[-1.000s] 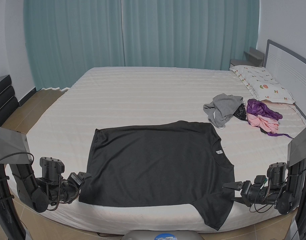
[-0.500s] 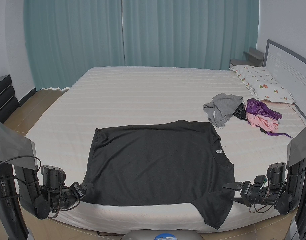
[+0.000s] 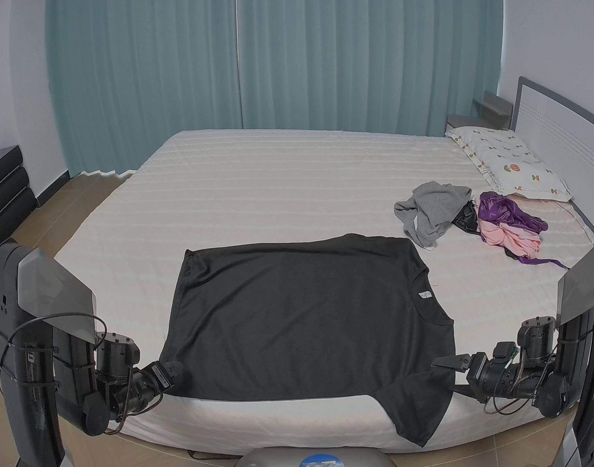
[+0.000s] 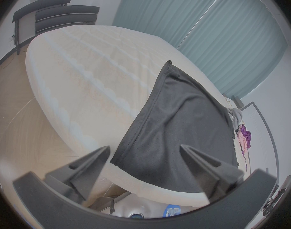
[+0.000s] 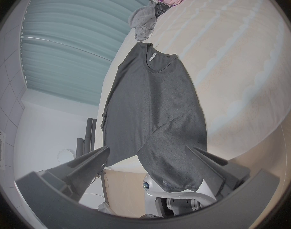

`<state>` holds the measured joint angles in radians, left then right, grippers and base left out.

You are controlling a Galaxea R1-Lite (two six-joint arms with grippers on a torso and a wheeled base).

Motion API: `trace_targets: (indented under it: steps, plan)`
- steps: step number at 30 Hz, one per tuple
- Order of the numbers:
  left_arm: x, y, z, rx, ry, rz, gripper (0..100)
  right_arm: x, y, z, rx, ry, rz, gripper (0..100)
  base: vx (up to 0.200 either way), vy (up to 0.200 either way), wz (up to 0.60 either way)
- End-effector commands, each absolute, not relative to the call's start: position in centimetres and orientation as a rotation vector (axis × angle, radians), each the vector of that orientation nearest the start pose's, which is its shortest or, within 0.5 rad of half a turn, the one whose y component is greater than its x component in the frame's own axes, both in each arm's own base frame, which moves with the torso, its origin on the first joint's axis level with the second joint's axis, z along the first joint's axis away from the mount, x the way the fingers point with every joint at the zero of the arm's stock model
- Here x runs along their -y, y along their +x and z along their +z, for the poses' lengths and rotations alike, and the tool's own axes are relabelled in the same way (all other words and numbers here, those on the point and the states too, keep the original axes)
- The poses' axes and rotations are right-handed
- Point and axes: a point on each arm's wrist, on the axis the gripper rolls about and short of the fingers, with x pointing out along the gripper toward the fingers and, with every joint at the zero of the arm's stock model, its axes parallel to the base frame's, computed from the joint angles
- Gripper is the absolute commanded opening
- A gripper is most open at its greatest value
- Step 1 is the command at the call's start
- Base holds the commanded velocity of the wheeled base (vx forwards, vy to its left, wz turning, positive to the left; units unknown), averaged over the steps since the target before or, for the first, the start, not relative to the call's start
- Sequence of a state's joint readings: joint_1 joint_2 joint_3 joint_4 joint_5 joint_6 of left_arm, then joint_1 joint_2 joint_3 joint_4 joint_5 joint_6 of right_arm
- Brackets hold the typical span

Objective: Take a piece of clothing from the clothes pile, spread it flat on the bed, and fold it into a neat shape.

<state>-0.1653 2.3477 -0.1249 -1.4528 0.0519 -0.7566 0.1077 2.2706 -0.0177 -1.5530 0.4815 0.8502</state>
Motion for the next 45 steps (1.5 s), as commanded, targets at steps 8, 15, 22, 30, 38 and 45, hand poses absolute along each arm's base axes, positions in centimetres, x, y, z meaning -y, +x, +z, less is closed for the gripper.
trace_targets:
  steps: [8, 15, 22, 30, 38, 45]
  plan:
    - [3.3, 22.3, -5.2, -0.822, -0.609, 0.251, 0, -3.4, 21.2, -1.8, -0.907, 0.92, 0.233, 100, 0.0, 0.0, 0.0]
    - [3.0, 21.2, -5.0, -0.849, -0.557, 0.265, 0, -3.6, 21.2, -1.8, -0.9, 0.902, 0.225, 100, 0.0, 0.0, 0.0]
    - [2.4, 20.6, -4.9, -0.858, -0.478, 0.295, 0, -3.8, 21.2, -1.8, -0.9, 0.894, 0.223, 100, 0.0, 0.0, 0.0]
    - [1.3, 20.6, -4.1, -0.833, -0.45, 0.311, 0, -3.8, 21.2, -1.8, -0.901, 0.891, 0.224, 100, 0.0, 0.0, 0.0]
    - [1.3, 20.3, -4.1, -0.869, -0.42, 0.31, 0, -3.8, 21.2, -1.8, -0.899, 0.882, 0.228, 100, 0.0, 0.0, 0.0]
    - [1.5, 20.1, -4.4, -0.89, -0.414, 0.306, 100, -3.8, 21.2, -1.8, -0.898, 0.881, 0.229, 100, 0.0, 0.0, 0.0]
